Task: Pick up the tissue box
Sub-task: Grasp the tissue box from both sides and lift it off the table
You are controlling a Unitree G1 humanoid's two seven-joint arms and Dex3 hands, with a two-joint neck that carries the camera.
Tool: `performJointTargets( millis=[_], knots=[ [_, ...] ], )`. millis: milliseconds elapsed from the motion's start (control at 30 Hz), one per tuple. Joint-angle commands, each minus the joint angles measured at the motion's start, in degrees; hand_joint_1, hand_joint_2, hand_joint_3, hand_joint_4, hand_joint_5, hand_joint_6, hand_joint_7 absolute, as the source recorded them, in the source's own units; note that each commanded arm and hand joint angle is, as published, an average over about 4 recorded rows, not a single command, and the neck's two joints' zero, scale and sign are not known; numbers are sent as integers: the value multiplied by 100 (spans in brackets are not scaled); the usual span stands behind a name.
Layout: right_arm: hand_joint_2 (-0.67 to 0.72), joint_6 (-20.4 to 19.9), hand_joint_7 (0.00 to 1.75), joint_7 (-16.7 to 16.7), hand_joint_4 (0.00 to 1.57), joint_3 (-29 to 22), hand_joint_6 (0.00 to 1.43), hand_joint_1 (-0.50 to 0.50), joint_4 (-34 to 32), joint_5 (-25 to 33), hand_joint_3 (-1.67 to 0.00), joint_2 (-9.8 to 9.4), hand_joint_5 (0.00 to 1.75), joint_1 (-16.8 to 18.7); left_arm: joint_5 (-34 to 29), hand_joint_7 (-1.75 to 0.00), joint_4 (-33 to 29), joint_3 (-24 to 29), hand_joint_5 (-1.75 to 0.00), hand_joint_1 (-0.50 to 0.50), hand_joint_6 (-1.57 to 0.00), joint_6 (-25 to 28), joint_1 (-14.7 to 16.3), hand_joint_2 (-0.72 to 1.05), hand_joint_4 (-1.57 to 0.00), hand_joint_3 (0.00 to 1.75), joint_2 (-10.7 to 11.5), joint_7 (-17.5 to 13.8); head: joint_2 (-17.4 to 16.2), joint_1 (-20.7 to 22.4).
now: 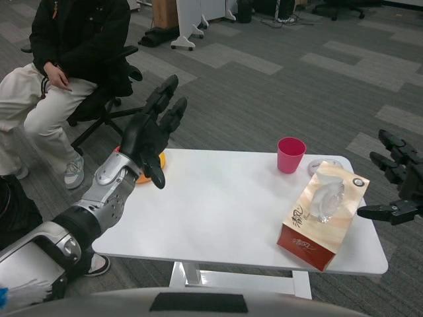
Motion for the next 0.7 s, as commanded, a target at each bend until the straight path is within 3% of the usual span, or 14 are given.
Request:
performJointTargets(
  millis=[33, 100, 267, 400, 533, 700],
  knots=[
    [-3, 13, 7, 11, 0, 113, 0, 21, 378, -18, -63, -86, 29, -311, -2, 0, -2, 9, 0, 50, 0, -20, -69, -64, 0, 4, 63, -3, -2, -1],
    [-3, 9, 7, 14, 0, 157, 0, 21, 587, -25, -63, -93, 29, -414, -2, 0, -2, 7, 0, 50, 0, -20, -69, -64, 0, 0, 63, -3, -6, -1],
    [-3, 2, 7, 14, 0, 258, 0, 21, 972, -34, -63, -100, 29, -605, -2, 0, -2, 9, 0, 50, 0, -20, -69, -64, 0, 9, 59, -3, -9, -8],
    [-3, -2, 7, 14, 0, 293, 0, 21, 1139, -40, -63, -111, 29, -667, -2, 0, -2, 2, 0, 50, 0, -20, -69, -64, 0, 0, 63, -3, -8, -31],
    [-3, -2, 7, 14, 0, 298, 0, 21, 1240, -43, -63, -119, 29, -682, -2, 0, -2, 0, 0, 50, 0, -20, -69, -64, 0, 9, 59, -3, -4, -118],
    [-3, -2, 7, 14, 0, 311, 0, 21, 1339, -43, -63, -124, 29, -675, -2, 0, -2, -13, 0, 50, 0, -20, -69, -64, 0, 0, 63, -3, 9, -143]
  ],
)
